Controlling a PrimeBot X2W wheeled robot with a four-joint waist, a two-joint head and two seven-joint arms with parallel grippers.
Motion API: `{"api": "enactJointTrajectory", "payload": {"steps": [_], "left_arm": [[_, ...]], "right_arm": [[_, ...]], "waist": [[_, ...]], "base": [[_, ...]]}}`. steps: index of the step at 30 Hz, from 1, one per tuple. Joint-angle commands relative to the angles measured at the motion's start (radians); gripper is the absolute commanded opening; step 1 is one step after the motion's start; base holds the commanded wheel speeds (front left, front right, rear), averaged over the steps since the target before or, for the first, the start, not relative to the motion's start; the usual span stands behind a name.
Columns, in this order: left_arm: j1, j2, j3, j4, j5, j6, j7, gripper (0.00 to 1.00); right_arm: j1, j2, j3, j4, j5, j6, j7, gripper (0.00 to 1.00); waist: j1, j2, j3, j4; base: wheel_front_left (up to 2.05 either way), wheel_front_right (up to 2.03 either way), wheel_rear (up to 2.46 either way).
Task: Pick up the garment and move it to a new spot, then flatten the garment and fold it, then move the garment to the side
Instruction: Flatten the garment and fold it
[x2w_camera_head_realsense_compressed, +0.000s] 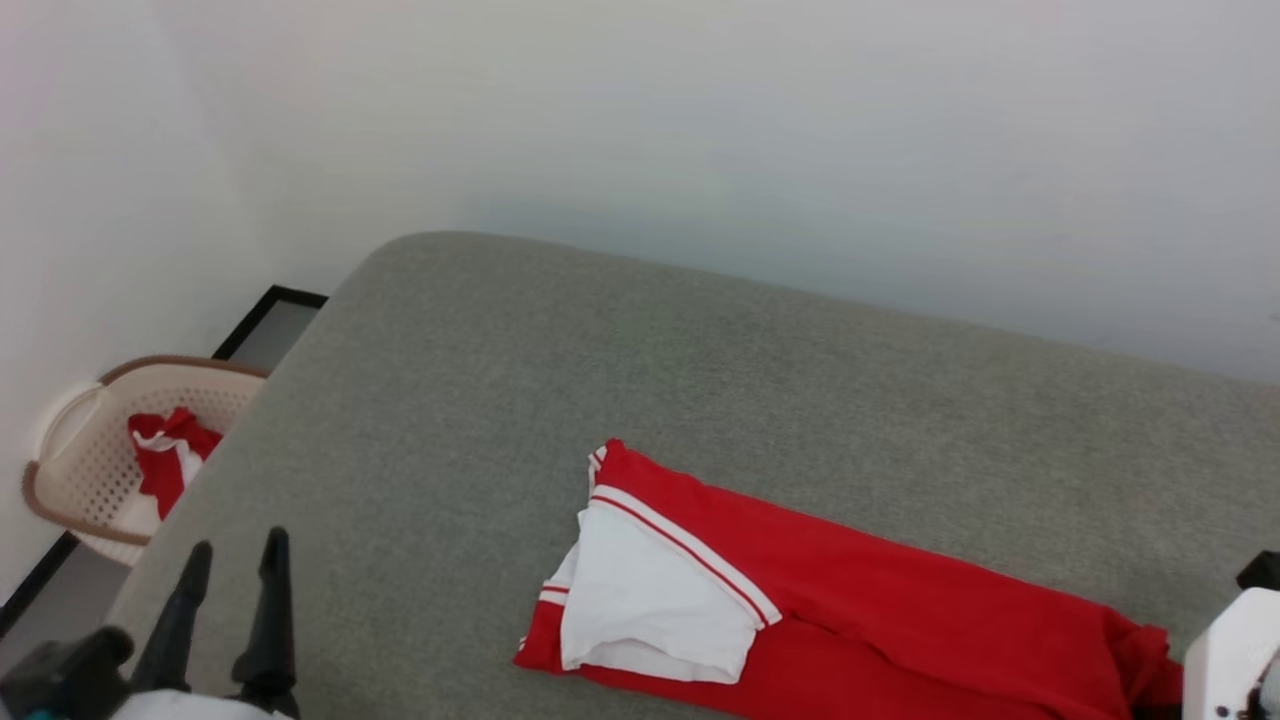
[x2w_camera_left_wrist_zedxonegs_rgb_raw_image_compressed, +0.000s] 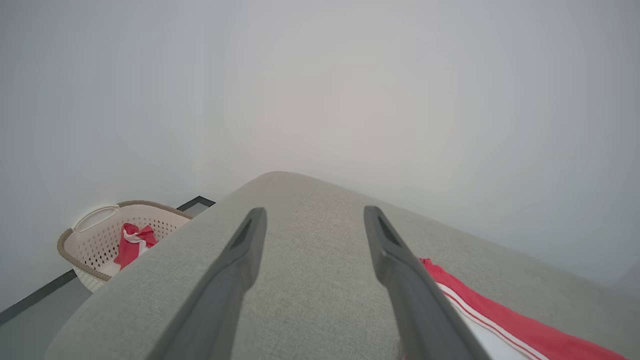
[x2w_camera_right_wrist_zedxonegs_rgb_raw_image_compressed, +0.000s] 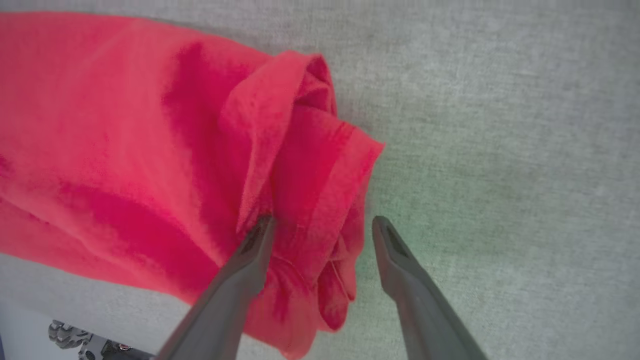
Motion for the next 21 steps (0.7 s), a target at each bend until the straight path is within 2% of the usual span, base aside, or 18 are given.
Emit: {"api": "enactJointTrajectory", "payload": {"steps": [1, 3, 4, 5, 6, 7, 13, 21], "left_arm": [[0.031, -0.042, 0.052, 0.001, 0.023, -0.028, -0.001, 1.0], [0.049, -0.083, 0.101, 0.002, 0.045, -0.052, 0.0, 1.0], [0.058, -0.105, 0.126, 0.001, 0.054, -0.064, 0.0, 1.0], [0.066, -0.129, 0.15, 0.001, 0.06, -0.076, 0.0, 1.0], [0.066, -0.129, 0.15, 0.001, 0.06, -0.076, 0.0, 1.0], [0.074, -0.147, 0.167, 0.001, 0.069, -0.089, 0.0, 1.0], [0.098, -0.215, 0.226, 0.027, 0.13, -0.159, 0.0, 1.0], [0.085, -0.273, 0.29, 0.042, 0.155, -0.219, -0.001, 1.0]], "right_arm": [[-0.018, 0.002, 0.021, 0.028, 0.009, -0.001, -0.03, 1.0], [-0.029, -0.005, 0.041, 0.061, 0.02, -0.001, -0.056, 1.0], [-0.035, -0.005, 0.05, 0.079, 0.024, -0.001, -0.065, 0.74], [-0.038, -0.007, 0.06, 0.096, 0.031, -0.001, -0.07, 0.29], [-0.038, -0.007, 0.06, 0.096, 0.031, -0.001, -0.07, 0.29], [-0.04, -0.009, 0.073, 0.11, 0.04, -0.001, -0.075, 0.0], [-0.069, -0.044, 0.13, 0.146, 0.1, 0.0, -0.11, 0.0], [-0.11, -0.134, 0.145, 0.162, 0.131, -0.001, -0.147, 0.0]], "waist": [[0.0, 0.0, 0.013, 0.018], [0.0, 0.0, 0.02, 0.024], [0.0, 0.0, 0.023, 0.026], [0.0, 0.0, 0.025, 0.029], [0.0, 0.0, 0.025, 0.029], [0.0, 0.0, 0.028, 0.031], [0.0, 0.0, 0.042, 0.034], [0.0, 0.0, 0.055, 0.007]], "base": [[0.0, 0.0, 0.0], [0.0, 0.0, 0.0], [0.0, 0.0, 0.0], [0.0, 0.0, 0.0], [0.0, 0.0, 0.0], [0.0, 0.0, 0.0], [0.0, 0.0, 0.0], [0.0, 0.0, 0.0]]}}
